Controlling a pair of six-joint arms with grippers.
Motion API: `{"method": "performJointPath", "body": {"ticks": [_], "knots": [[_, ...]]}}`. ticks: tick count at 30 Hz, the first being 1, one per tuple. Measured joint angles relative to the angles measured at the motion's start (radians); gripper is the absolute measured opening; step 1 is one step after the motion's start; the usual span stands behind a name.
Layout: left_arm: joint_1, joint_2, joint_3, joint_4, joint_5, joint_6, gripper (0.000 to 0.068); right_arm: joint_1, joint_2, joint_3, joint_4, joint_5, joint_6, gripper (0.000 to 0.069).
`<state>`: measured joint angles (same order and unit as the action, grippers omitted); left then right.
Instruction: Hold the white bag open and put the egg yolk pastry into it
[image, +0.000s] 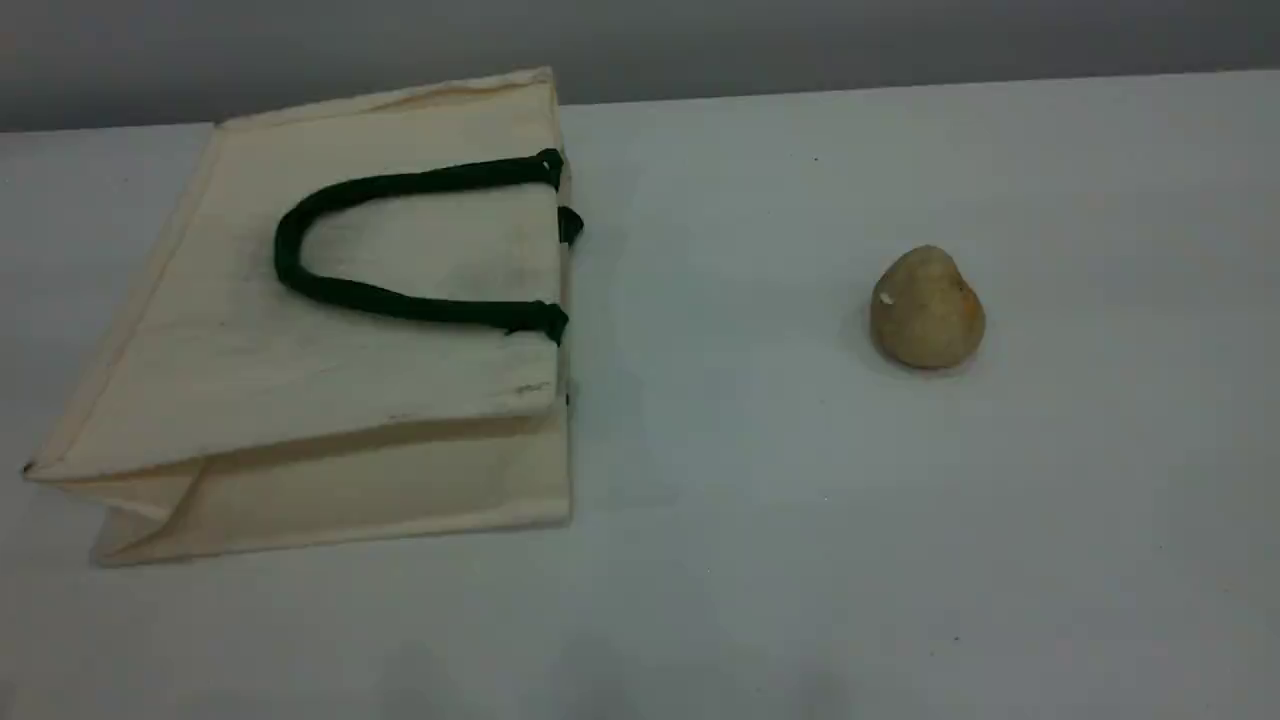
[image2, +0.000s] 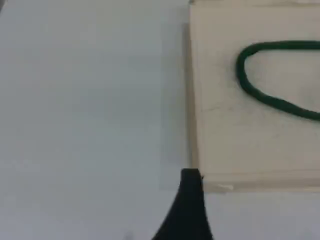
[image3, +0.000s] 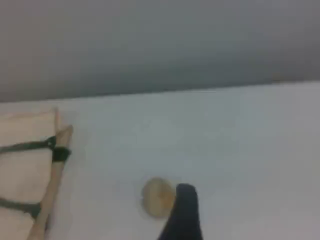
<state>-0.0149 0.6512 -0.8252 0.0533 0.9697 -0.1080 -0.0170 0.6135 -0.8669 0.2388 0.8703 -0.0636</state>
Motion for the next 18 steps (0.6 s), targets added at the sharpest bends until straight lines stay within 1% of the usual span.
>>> {"method": "performJointPath", "body": {"ticks": [3, 6, 9, 12, 18], "knots": [[0.000, 0.128, -0.042, 0.000, -0.012, 0.001, 0.0587, 0.000, 0.119, -0.048, 0.010, -0.001, 0.000, 0.0589], [0.000, 0.246, -0.066, 0.000, -0.041, 0.001, 0.0587, 0.000, 0.217, -0.062, 0.010, -0.022, 0.000, 0.0589], [0.000, 0.353, -0.067, -0.001, -0.104, 0.002, 0.0587, 0.000, 0.302, -0.066, 0.010, -0.043, -0.002, 0.0589], [0.000, 0.450, -0.067, -0.019, -0.176, 0.002, 0.0587, 0.000, 0.366, -0.068, 0.010, -0.059, -0.017, 0.0589], [0.000, 0.641, -0.076, -0.040, -0.301, 0.002, 0.0587, 0.000, 0.472, -0.068, 0.010, -0.137, -0.031, 0.0589]]}}
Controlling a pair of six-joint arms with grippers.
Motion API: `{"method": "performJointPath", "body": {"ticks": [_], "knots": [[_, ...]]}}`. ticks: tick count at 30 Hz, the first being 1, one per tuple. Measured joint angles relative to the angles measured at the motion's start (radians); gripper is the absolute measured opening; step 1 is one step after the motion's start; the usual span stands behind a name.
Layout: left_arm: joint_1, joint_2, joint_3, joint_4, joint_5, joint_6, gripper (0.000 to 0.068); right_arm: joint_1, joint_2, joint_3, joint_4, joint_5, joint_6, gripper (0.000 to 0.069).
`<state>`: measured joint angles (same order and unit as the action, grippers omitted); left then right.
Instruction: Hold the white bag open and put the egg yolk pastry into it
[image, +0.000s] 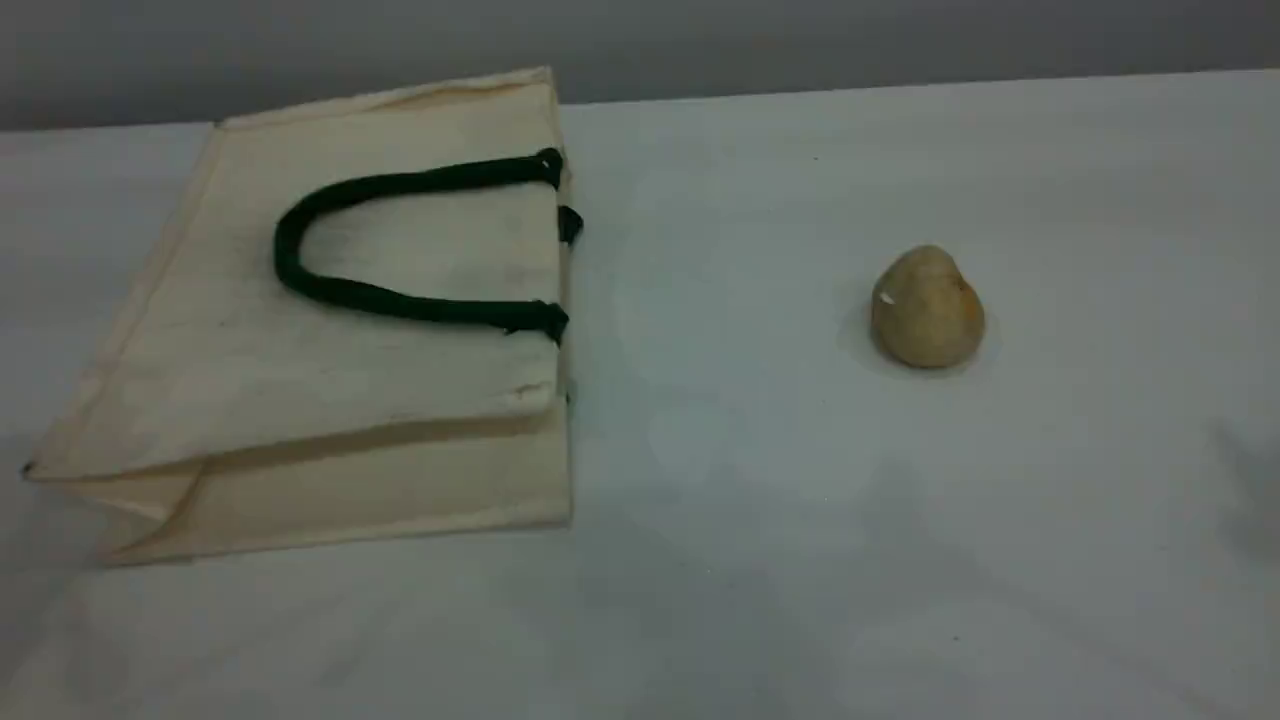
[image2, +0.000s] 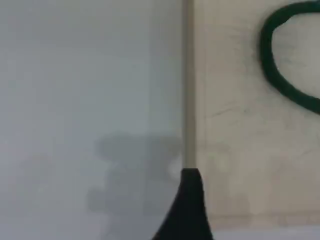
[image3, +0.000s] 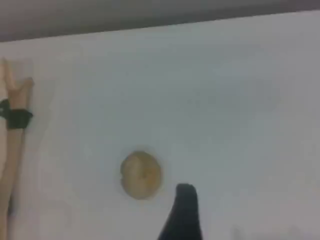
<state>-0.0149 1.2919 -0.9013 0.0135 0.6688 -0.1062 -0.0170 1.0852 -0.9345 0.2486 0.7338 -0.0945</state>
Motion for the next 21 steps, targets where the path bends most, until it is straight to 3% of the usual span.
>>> {"method": "performJointPath", "body": {"ticks": [11, 21], "knots": [[0.000, 0.316, -0.156, -0.013, -0.032, 0.000, 0.0587, 0.000, 0.102, 0.000, 0.018, -0.076, -0.004, 0.0589], [-0.031, 0.534, -0.247, -0.110, -0.081, 0.052, 0.0587, 0.000, 0.123, 0.000, 0.046, -0.089, -0.014, 0.0589]]}}
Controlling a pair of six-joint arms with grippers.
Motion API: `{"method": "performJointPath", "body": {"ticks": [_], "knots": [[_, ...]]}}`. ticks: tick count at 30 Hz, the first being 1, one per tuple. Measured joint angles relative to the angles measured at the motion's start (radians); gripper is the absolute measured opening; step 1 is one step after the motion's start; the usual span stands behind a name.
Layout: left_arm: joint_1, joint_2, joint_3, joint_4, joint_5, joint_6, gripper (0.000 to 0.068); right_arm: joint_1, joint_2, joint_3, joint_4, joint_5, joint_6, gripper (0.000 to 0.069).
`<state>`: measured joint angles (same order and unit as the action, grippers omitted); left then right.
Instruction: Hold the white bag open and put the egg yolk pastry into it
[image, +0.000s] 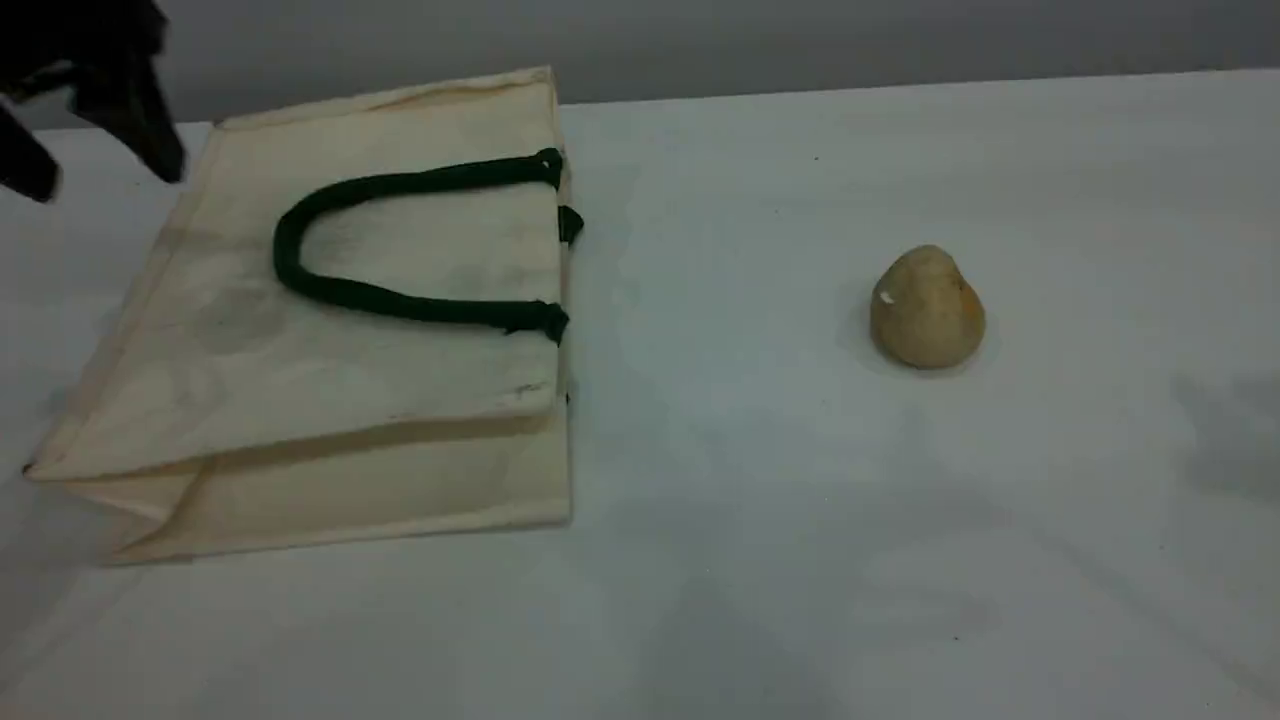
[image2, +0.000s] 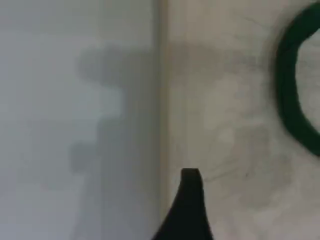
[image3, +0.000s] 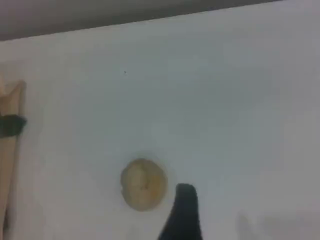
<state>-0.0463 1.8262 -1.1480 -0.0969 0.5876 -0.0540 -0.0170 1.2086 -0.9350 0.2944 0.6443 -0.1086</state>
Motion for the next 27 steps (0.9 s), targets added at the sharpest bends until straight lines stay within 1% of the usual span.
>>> {"method": "performJointPath", "body": {"ticks": [2, 7, 10, 20, 27], "knots": [[-0.009, 0.039, -0.021, -0.014, -0.007, 0.001, 0.0587, 0.000, 0.001, 0.000, 0.001, 0.003, 0.000, 0.0589], [-0.033, 0.134, -0.059, -0.018, -0.040, 0.001, 0.0586, 0.000, 0.001, 0.000, 0.002, 0.003, 0.001, 0.0589], [-0.047, 0.186, -0.092, -0.046, -0.045, 0.001, 0.0586, 0.000, 0.001, 0.000, 0.002, 0.003, 0.001, 0.0589], [-0.094, 0.299, -0.191, -0.036, -0.047, 0.001, 0.0586, 0.000, 0.001, 0.000, 0.002, 0.002, 0.000, 0.0589], [-0.096, 0.320, -0.202, -0.032, -0.051, 0.001, 0.0583, 0.000, 0.000, 0.000, 0.002, 0.002, 0.000, 0.0589]]}}
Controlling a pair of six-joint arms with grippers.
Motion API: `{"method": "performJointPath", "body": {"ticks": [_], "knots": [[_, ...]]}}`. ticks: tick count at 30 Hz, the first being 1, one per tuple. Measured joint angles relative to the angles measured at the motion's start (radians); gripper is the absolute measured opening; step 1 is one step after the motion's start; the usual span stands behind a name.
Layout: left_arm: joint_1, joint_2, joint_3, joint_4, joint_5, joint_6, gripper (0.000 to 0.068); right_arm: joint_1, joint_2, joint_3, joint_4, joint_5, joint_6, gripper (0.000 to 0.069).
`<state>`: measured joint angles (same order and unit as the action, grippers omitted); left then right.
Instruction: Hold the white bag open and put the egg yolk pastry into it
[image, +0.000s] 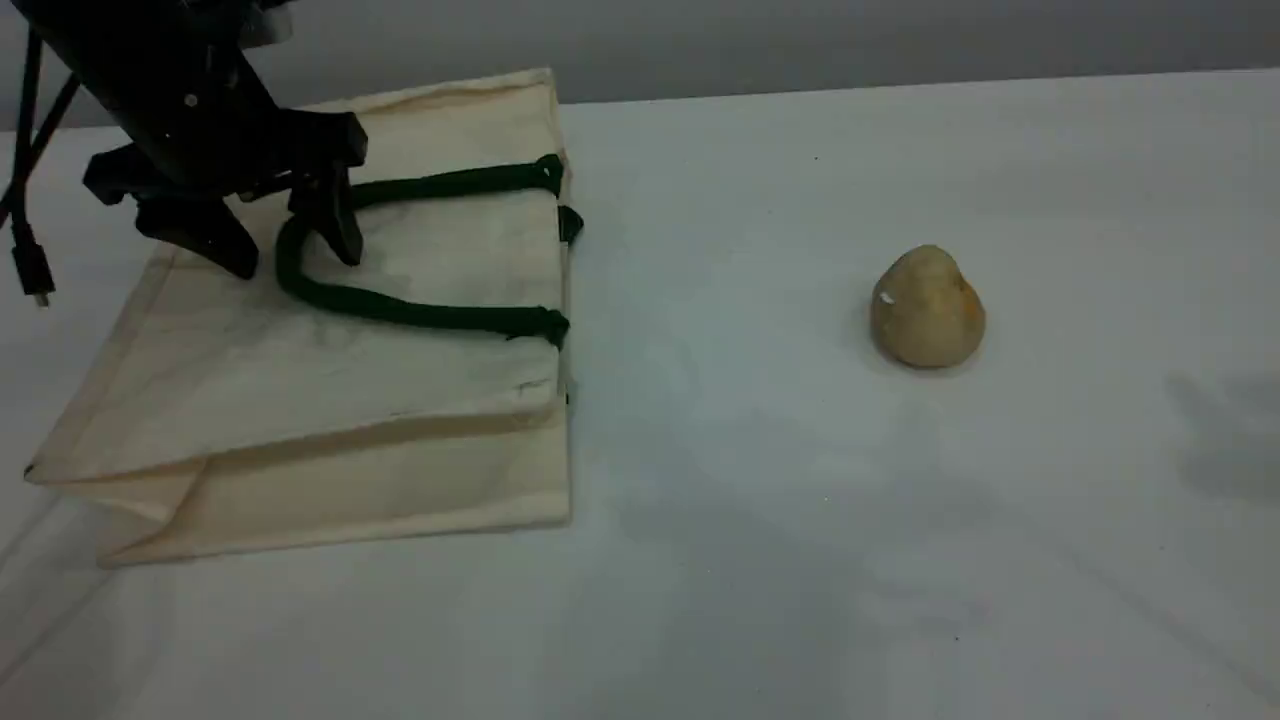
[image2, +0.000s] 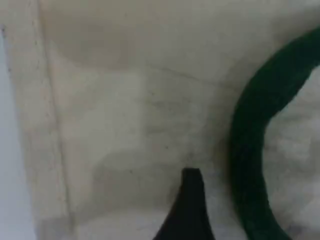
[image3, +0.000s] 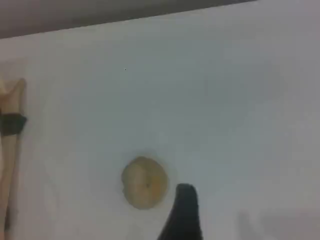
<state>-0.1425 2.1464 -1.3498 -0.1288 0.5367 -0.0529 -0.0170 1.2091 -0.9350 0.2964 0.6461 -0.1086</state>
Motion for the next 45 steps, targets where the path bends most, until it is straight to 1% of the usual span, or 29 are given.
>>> {"method": "performJointPath", "body": {"ticks": [6, 10, 12, 14, 16, 18, 21, 24, 25, 30, 33, 37, 41, 45], "knots": [[0.000, 0.029, 0.000, 0.001, -0.011, 0.000, 0.0581, 0.000, 0.000, 0.000, 0.000, -0.001, 0.002, 0.0589], [0.000, 0.034, 0.000, 0.001, 0.001, 0.000, 0.0577, 0.000, 0.000, 0.000, 0.000, 0.000, 0.002, 0.0589], [0.000, 0.034, 0.000, 0.001, -0.001, 0.000, 0.0566, 0.000, 0.000, 0.000, 0.000, 0.000, 0.002, 0.0589], [0.000, 0.034, 0.000, 0.001, -0.001, 0.000, 0.0536, 0.000, 0.000, 0.000, 0.000, 0.001, 0.002, 0.0589], [0.000, 0.034, 0.000, 0.001, -0.001, 0.000, 0.0487, 0.000, 0.000, 0.000, 0.000, 0.001, 0.000, 0.0589], [0.000, 0.034, 0.000, 0.001, 0.003, 0.000, 0.0416, 0.000, 0.000, 0.000, 0.000, 0.001, 0.000, 0.0589], [0.000, 0.034, 0.000, 0.002, 0.013, 0.000, 0.0266, 0.000, 0.000, 0.000, 0.000, 0.002, 0.000, 0.0589], [0.000, 0.034, 0.000, 0.001, 0.034, 0.043, 0.0125, 0.000, 0.000, 0.000, 0.000, 0.006, 0.000, 0.0589], [0.000, 0.034, 0.000, -0.001, 0.038, 0.060, 0.0095, 0.000, 0.000, 0.000, 0.000, 0.006, 0.000, 0.0589], [0.000, 0.034, -0.016, -0.001, 0.074, 0.102, 0.0092, 0.000, 0.000, 0.000, 0.000, 0.006, 0.002, 0.0589], [0.000, 0.033, -0.070, -0.001, 0.139, 0.126, 0.0092, 0.000, 0.000, 0.000, 0.000, 0.006, 0.002, 0.0589], [0.000, 0.022, -0.171, -0.001, 0.264, 0.186, 0.0092, 0.000, 0.000, 0.000, 0.000, 0.006, 0.001, 0.0589], [0.000, 0.005, -0.305, 0.001, 0.420, 0.263, 0.0092, 0.000, 0.000, 0.000, -0.001, 0.017, -0.001, 0.0589], [0.000, -0.017, -0.446, -0.002, 0.572, 0.312, 0.0092, 0.000, 0.000, 0.000, -0.008, 0.044, -0.004, 0.0589]]}}
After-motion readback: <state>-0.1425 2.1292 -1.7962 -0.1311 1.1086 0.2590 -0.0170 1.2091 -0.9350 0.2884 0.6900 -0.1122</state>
